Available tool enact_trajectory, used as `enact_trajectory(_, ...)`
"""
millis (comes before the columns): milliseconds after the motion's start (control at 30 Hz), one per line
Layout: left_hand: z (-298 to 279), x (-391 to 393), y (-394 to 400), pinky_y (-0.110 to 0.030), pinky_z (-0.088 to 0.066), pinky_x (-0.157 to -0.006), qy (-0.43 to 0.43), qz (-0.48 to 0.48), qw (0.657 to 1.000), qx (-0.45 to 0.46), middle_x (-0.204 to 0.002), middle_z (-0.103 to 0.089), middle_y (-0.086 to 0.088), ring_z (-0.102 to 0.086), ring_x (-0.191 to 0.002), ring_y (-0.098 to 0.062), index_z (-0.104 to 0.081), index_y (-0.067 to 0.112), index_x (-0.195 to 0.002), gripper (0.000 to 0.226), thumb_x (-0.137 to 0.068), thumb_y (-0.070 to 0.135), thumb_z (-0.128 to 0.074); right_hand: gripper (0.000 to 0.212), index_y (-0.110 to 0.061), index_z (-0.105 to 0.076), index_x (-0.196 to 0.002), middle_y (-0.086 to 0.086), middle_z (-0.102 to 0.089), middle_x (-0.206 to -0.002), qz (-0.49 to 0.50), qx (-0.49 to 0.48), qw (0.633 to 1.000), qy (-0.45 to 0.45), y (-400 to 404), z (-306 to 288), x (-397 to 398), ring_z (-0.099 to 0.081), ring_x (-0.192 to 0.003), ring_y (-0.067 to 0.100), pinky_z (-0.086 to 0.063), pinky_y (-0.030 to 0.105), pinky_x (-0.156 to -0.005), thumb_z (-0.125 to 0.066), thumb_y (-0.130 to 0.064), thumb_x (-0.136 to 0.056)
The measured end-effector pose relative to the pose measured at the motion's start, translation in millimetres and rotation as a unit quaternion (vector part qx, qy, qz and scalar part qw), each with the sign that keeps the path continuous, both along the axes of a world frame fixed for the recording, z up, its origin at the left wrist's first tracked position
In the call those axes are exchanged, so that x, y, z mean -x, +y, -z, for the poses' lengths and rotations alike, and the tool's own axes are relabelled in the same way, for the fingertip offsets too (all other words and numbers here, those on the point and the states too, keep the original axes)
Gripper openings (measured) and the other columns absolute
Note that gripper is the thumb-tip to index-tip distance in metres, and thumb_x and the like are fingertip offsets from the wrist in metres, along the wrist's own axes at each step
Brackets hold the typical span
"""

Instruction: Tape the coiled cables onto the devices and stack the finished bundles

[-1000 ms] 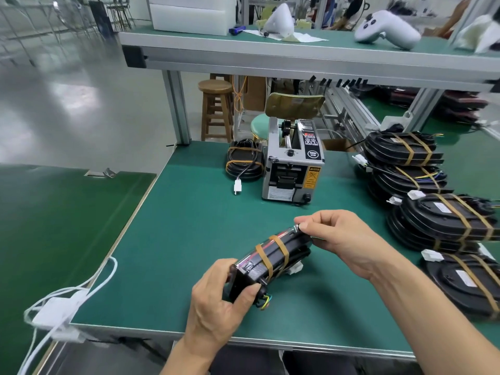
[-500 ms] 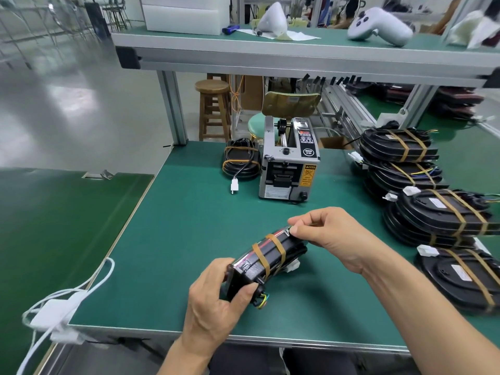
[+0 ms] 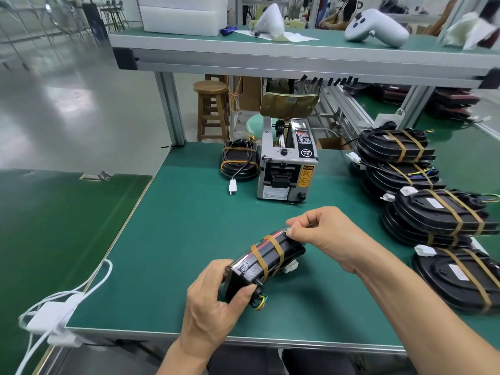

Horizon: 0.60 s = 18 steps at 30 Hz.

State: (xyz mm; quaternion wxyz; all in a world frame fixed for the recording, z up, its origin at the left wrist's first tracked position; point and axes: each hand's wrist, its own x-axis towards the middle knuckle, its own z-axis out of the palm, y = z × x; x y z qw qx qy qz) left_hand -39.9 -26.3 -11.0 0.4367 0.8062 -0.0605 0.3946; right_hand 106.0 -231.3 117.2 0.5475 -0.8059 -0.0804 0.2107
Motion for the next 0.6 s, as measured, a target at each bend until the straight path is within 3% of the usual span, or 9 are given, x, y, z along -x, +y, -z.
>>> enact_trajectory(200, 1.1, -0.4, -0.4, -0.035, -0.058, -0.071, 0.011, -0.009, 1.000, 0.008, -0.098, -0.066, 0.016, -0.068, -0.081, -0.014, -0.066, 0.023, -0.111, 0.036, -0.102, 0.058, -0.066, 0.007, -0.005, -0.079, -0.079, -0.009, -0.079, -0.099, 0.001, 0.009, 1.000, 0.005, 1.2, 2.5, -2.8, -0.070, -0.085, -0.011, -0.045, 0.014, -0.077, -0.081, -0.010, -0.083)
enact_trajectory(333, 1.7, 0.2, -0.9, -0.037, -0.058, -0.070, 0.017, -0.017, 1.000, 0.011, -0.096, -0.068, 0.013, -0.069, -0.080, -0.017, -0.070, 0.014, -0.106, 0.044, -0.102, 0.059, -0.067, 0.008, -0.003, -0.080, -0.081, -0.008, -0.080, -0.099, -0.001, 0.013, 1.000, 0.012, 1.0, 2.4, -5.1, -0.071, -0.088, -0.011, -0.045, 0.016, -0.081, -0.082, -0.010, -0.082)
enact_trajectory(600, -0.2, 0.4, -1.1, -0.035, -0.058, -0.071, 0.017, -0.019, 1.000, 0.008, -0.097, -0.068, 0.013, -0.070, -0.082, -0.014, -0.071, 0.014, -0.107, 0.045, -0.102, 0.059, -0.066, 0.009, -0.006, -0.078, -0.077, -0.007, -0.080, -0.098, 0.006, 0.015, 1.000, 0.022, 0.6, 2.4, -5.4, -0.073, -0.096, 0.001, -0.049, 0.024, -0.089, -0.085, -0.011, -0.079)
